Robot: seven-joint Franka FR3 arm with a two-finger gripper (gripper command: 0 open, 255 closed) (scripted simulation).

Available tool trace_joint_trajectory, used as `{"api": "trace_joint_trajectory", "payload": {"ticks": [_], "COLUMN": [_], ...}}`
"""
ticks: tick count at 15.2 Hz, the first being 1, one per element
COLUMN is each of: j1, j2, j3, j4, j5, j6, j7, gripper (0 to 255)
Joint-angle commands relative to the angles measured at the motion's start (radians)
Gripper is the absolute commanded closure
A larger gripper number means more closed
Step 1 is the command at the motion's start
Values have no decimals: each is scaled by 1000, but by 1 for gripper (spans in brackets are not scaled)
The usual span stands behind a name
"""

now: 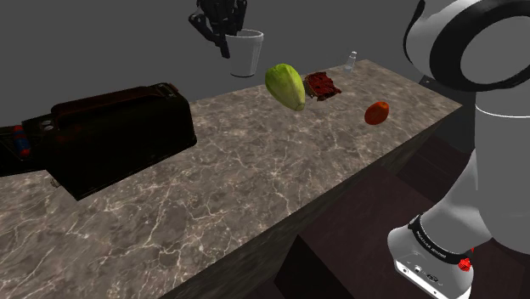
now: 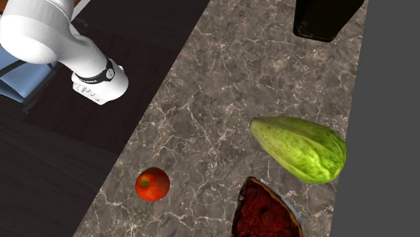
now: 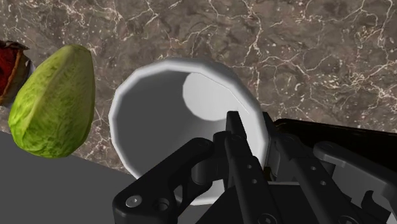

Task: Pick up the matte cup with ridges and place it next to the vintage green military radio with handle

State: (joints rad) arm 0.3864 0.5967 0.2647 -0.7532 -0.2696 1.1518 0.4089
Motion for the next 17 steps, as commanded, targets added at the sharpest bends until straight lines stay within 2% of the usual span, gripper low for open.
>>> {"api": "trace_joint_trajectory", "payload": {"ticks": [1, 8, 17], "j1": [-19, -53, -76], "j2": [-47, -116, -153], "j3": [7, 13, 15], "j4": [-110, -321, -501], "j5": [12, 32, 42], "j6": [63, 203, 345], "j7": [12, 30, 46], "gripper": [255, 255, 255]}}
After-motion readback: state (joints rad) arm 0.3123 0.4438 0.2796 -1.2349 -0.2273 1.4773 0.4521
